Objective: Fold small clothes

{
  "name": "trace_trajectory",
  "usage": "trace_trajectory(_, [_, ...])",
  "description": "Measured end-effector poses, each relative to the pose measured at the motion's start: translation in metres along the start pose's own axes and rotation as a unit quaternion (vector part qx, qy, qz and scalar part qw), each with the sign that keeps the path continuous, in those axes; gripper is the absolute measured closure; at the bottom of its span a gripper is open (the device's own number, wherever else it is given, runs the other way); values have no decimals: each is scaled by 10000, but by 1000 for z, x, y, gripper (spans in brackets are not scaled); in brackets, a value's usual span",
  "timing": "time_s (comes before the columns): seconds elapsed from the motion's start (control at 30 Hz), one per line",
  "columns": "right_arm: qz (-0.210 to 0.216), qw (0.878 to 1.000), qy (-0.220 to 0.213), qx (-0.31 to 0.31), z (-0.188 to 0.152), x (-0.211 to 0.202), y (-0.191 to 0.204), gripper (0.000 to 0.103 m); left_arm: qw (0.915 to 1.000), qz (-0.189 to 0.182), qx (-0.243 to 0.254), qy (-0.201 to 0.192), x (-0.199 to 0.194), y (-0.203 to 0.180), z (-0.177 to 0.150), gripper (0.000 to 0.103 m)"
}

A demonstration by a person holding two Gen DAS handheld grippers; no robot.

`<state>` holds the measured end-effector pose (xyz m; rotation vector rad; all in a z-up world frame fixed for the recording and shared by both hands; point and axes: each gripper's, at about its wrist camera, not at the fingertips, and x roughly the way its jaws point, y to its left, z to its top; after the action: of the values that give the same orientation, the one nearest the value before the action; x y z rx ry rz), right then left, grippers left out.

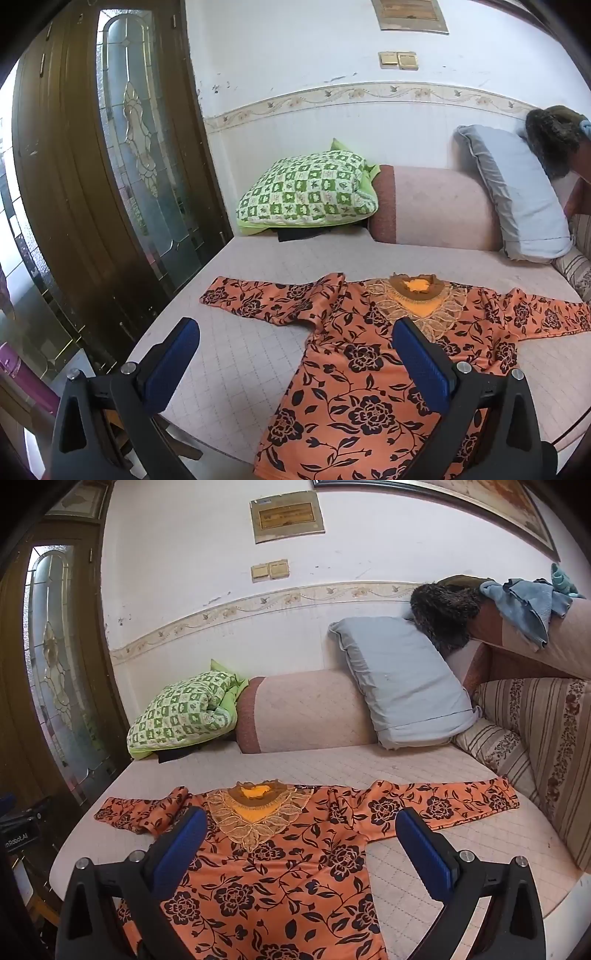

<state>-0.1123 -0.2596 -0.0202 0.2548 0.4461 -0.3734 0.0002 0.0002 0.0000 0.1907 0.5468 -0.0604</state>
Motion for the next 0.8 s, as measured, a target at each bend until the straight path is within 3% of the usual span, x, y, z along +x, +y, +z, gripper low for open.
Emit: trace_trajectory(0.8, [12,9998,94,-162,-2,4,13,0,9997,128,-210,-10,5,19,-3,0])
